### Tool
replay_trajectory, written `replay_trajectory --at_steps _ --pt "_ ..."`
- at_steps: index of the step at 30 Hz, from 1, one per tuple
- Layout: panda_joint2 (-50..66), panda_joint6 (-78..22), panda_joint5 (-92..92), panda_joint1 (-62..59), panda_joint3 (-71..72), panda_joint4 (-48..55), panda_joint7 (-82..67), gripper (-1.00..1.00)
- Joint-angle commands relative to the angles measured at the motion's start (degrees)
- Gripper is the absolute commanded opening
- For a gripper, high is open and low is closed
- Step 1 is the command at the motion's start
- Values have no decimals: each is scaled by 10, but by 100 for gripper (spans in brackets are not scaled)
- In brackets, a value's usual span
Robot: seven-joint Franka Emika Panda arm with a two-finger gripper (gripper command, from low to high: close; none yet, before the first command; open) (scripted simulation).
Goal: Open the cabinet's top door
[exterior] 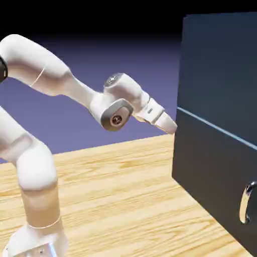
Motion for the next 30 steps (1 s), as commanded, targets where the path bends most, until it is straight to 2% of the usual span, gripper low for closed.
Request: replay_trajectory --at_steps 1,30 --pt "-3 6 -13 15 -21 9 3 0" --pt "-76 193 -403 454 -623 282 77 0"
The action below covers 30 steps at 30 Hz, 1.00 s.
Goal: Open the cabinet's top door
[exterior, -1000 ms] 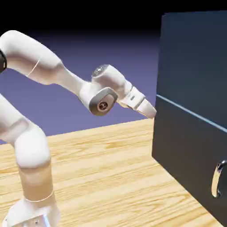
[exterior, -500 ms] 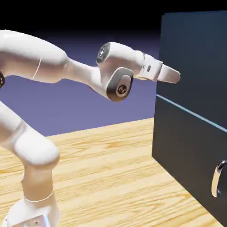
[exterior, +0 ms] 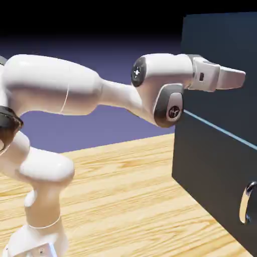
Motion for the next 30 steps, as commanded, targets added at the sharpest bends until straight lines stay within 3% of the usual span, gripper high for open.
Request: replay_trajectory --at_steps 1,8,15,16,30 --pt "-3 6 -13 15 -21 9 3 0" --pt "-20 50 -104 117 -161 73 20 0" --pt "-2 50 -63 241 -239 150 -3 0" --pt "-2 50 -63 241 -239 150 -3 -100" --pt "164 163 55 -25 -78 -3 31 -100"
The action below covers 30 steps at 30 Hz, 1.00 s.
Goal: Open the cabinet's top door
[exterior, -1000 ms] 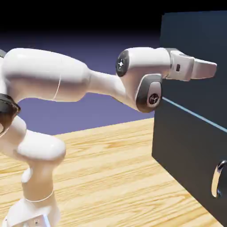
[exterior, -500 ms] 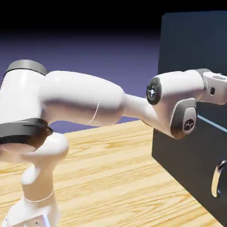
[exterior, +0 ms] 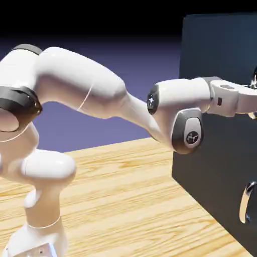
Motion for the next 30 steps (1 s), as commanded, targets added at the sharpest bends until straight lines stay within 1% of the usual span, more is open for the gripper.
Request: replay_trajectory --at_steps 1,11,24,26,30 --pt "4 3 10 -20 18 -9 -3 -100" --pt "2 20 123 -226 219 -101 -67 -100" --pt "-67 28 331 -464 489 -227 -179 -100" --pt "-73 30 339 -504 527 -239 -171 -100" --pt "-59 37 275 -587 578 -238 -93 -100"
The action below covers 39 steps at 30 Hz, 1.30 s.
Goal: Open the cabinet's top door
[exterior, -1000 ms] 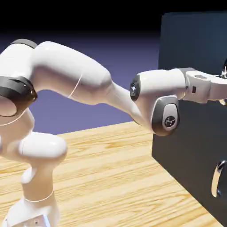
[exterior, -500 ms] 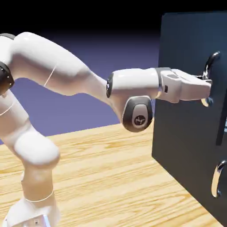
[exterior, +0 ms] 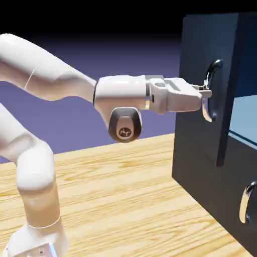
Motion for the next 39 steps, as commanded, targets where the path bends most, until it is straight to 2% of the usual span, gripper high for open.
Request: replay_trajectory --at_steps 1,5,13,28,31,35,39 --pt "3 2 -18 -21 12 1 22 -100" --pt "-12 -1 -43 -103 75 -17 76 -100" --pt "-155 -51 68 -240 239 -112 82 -100" --pt "-192 -6 -277 -481 313 -86 450 -100" --pt "-230 -6 -333 -522 328 -90 524 -100" --pt "-310 -63 -372 -503 309 -118 573 -100" --pt "-336 -40 -455 -559 321 -106 673 -100"
